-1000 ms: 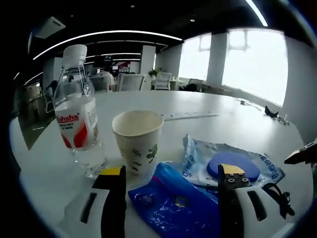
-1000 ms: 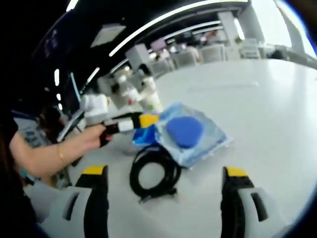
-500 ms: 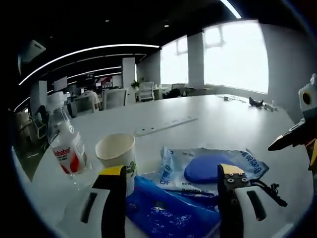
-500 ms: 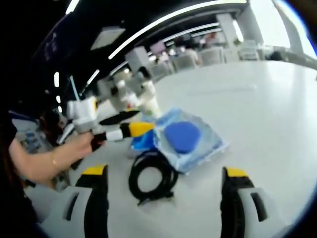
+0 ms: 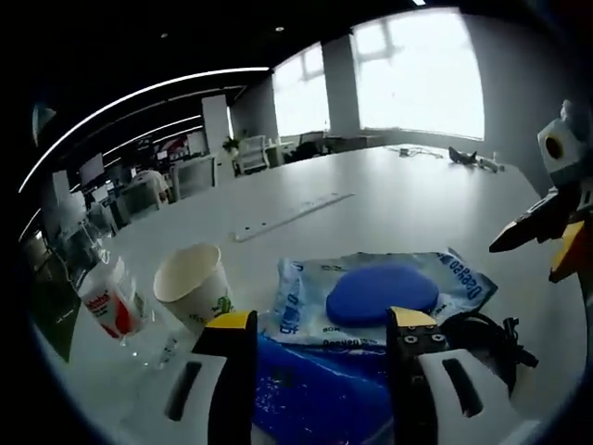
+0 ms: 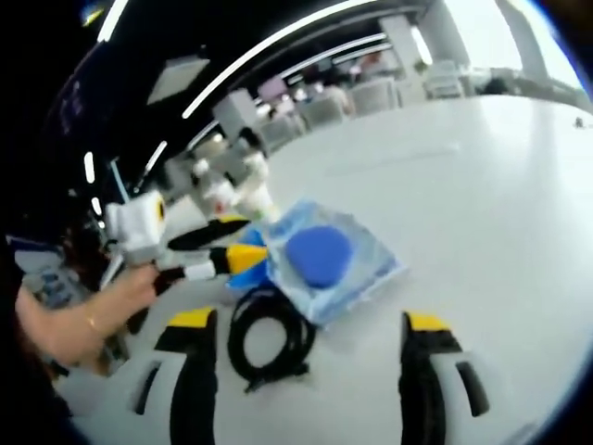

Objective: Arrange the tabletop items into an orderly group along one side of the table until the central work area is clear of visible clutter.

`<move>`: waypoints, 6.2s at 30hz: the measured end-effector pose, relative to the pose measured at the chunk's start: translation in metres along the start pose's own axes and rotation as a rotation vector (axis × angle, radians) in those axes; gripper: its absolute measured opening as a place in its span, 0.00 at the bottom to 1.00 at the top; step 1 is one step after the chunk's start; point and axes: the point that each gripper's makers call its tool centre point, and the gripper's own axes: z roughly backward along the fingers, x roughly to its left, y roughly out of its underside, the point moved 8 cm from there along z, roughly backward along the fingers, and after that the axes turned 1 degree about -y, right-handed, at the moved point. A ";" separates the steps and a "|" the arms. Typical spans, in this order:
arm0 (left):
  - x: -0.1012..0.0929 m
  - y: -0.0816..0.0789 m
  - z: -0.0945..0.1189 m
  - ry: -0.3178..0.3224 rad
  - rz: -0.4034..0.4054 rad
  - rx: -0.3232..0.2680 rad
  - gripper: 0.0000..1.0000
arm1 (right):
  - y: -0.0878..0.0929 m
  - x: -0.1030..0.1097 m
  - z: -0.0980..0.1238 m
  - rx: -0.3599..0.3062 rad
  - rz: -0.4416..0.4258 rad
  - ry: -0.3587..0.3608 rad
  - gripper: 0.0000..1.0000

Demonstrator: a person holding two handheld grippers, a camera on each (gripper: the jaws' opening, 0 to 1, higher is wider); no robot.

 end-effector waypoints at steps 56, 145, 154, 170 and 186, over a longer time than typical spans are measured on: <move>0.015 0.022 -0.017 -0.156 0.169 0.280 0.03 | 0.019 -0.025 -0.030 -0.014 0.140 0.213 0.03; 0.008 0.011 -0.045 -0.311 0.321 0.123 0.00 | -0.078 -0.105 -0.088 0.017 0.426 0.279 0.00; 0.008 0.012 -0.047 -0.318 0.336 0.117 0.01 | -0.078 -0.105 -0.091 0.019 0.425 0.279 0.00; 0.004 0.000 -0.041 -0.376 0.265 0.058 0.13 | -0.080 -0.109 -0.088 -0.031 0.280 0.296 0.09; 0.001 -0.015 -0.019 -0.361 0.232 0.018 0.38 | -0.077 -0.098 -0.067 -0.169 0.052 0.254 0.63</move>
